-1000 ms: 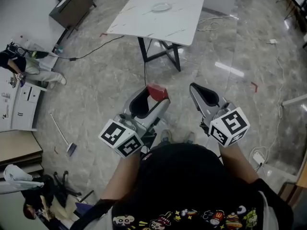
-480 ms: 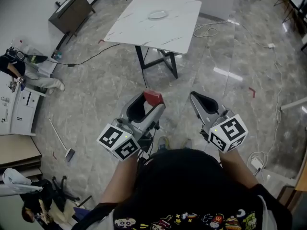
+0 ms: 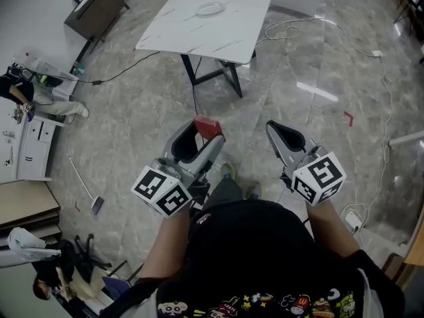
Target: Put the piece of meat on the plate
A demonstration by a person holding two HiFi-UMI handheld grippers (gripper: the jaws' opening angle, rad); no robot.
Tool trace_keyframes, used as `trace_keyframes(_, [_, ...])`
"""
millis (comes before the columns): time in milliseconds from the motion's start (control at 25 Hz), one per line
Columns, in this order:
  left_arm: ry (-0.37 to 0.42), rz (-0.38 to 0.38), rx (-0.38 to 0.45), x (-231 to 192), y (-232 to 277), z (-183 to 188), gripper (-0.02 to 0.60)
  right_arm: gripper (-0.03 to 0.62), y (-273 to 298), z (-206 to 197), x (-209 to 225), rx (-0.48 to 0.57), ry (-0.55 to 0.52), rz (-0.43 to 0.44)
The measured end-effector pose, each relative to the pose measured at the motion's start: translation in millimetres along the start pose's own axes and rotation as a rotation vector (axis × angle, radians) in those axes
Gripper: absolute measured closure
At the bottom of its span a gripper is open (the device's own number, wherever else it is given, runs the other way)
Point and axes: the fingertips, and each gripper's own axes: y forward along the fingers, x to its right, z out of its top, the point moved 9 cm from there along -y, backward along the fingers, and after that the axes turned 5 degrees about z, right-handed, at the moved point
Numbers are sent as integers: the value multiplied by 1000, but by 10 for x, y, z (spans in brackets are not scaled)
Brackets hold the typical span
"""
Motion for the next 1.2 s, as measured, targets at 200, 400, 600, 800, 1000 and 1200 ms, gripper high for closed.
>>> trace_keyframes(200, [-13,-1,-8,-79,55,-68,192,571,83,-40,48,-9,-1,-1])
trace_keyframes(400, [-38,-13,-14,-245,122,-95,192,572,222,-66,72,-29,3,-6])
trace_keyframes(600, [-59,-18,-13,-571,261,-11,192,571,514,-2,157,-48,-5,-22])
trace_keyframes(800, [-82,-37,-18,-1067,473,137,192,571,961,137,304,-65,3,-47])
trace_keyframes(1000, [-108,-65,-49,-1539,677,306,192,571,1430,255,401,-75,8,-80])
trace_keyframes(1200, [-128,-105,-76,-1921,826,441,192,571,1773,322,431,-98,14,-123])
